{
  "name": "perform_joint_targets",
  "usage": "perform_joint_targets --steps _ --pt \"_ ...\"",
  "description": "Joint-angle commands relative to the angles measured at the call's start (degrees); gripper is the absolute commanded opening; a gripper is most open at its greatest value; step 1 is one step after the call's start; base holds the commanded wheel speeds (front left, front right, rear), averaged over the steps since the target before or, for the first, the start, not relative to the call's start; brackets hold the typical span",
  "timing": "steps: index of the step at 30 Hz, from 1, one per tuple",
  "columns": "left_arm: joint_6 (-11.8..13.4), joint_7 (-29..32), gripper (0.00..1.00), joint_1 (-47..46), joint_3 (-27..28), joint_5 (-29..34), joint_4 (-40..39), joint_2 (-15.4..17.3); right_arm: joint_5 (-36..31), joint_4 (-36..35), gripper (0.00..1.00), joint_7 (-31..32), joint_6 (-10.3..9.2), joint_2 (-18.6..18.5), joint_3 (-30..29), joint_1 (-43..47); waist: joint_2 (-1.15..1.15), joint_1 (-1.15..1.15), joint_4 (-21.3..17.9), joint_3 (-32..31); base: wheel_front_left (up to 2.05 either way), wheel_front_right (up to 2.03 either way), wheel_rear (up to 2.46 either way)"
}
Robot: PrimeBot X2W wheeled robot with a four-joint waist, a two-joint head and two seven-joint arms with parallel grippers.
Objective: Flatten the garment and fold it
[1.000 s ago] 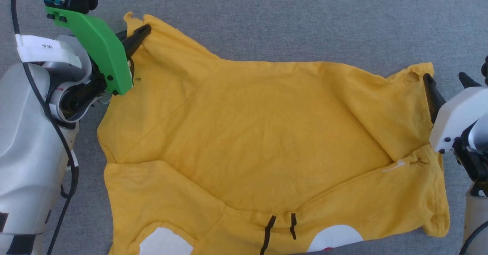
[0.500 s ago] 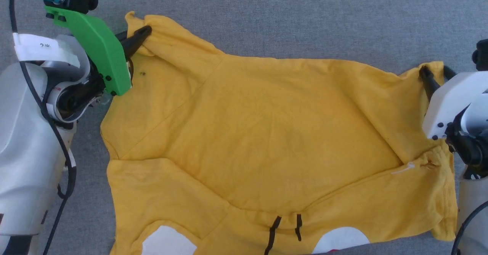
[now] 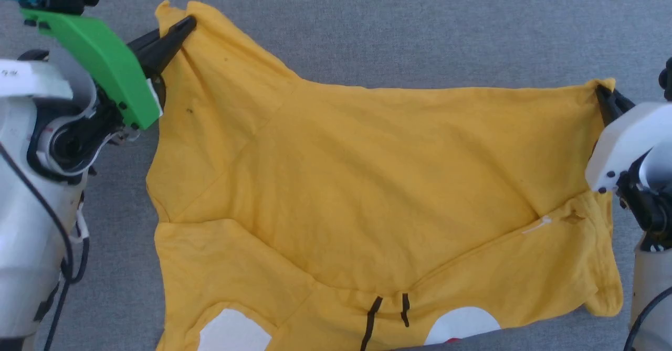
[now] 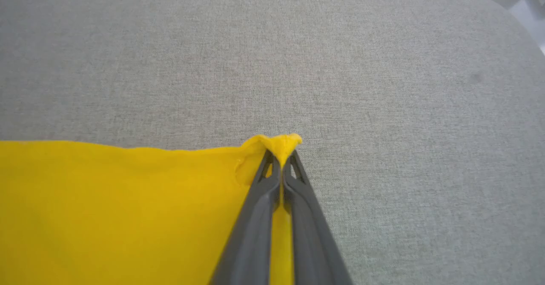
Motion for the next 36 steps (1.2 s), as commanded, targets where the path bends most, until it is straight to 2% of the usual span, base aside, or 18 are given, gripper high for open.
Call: perform_joint_targets --steps 1,11,22,36 --pt "-0.38 -0.96 0.0 1.5 0.11 -1.06 -0.73 1.2 0.6 -0.22 0.0 -0.99 -0.09 -0.15 -0.07 1.24 0.0 0.0 -0.01 -1.76 0.0 0.0 0.0" --pt "-0.39 -9.18 0.0 12.07 -0.84 -6.1 -9.73 6.55 5.57 -2.0 0.0 -5.58 -0.09 -0.74 -1.07 8.93 0.0 0.0 0.52 -9.47 0.0 0.0 0.0" --pt "-0.29 -15.97 0.0 28.4 0.04 -9.09 -21.15 12.25 11.6 -7.4 0.0 -6.87 -0.09 -0.87 -3.09 19.78 0.0 0.0 1.25 -16.27 0.0 0.0 0.0" --pt "3.73 -20.15 0.0 52.47 2.51 -15.77 -32.23 16.43 18.01 -10.73 0.0 -2.77 -0.09 0.74 -6.26 33.51 0.0 0.0 2.63 -19.18 0.0 0.0 0.0"
